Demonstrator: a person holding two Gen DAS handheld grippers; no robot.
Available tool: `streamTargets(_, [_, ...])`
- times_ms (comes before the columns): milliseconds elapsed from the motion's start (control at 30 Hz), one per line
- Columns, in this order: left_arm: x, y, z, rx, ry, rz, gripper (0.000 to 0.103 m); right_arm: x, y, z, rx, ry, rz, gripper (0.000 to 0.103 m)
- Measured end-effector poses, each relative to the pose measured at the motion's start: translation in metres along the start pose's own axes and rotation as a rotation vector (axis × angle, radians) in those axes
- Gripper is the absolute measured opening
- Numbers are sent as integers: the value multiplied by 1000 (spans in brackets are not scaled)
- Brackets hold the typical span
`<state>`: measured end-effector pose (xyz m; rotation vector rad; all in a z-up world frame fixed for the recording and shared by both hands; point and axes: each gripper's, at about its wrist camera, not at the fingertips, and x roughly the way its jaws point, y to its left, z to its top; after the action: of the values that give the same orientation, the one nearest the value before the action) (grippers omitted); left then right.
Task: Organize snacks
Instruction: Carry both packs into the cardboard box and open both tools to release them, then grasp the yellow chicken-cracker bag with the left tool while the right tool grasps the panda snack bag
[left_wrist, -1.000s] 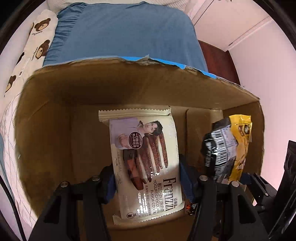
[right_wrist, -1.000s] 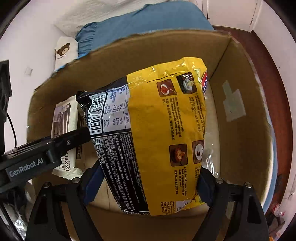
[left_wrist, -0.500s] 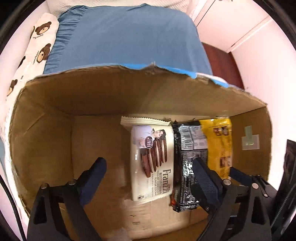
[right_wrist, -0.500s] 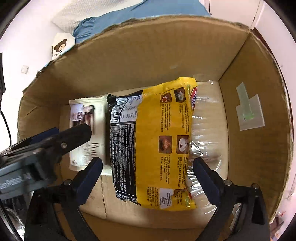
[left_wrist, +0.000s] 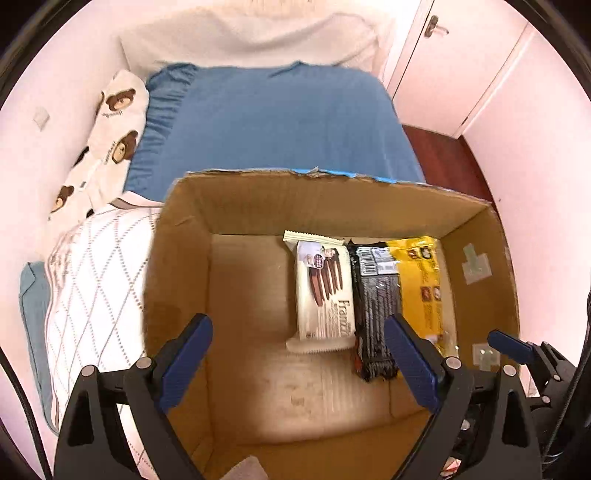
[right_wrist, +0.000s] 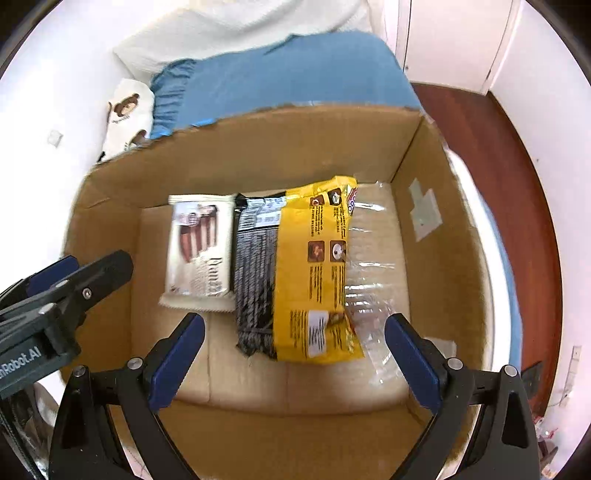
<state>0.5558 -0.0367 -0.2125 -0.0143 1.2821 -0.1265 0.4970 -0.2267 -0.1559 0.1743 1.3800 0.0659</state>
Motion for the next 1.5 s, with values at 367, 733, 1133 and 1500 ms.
streamTargets(367, [-80, -6, -66, 3, -92, -35, 95, -71, 10, -56, -37, -120, 38, 100])
streamTargets(733, [-112, 12, -198, 119, -91, 13, 95, -48, 9, -170, -40, -46, 102, 97])
streamTargets(1133, [27, 16, -306, 558, 228, 131, 86, 33, 11, -240, 17, 139, 103, 85])
streamTargets(1500, [53, 61, -284, 150, 320, -1, 57, 61, 35, -252, -10, 144, 65, 85])
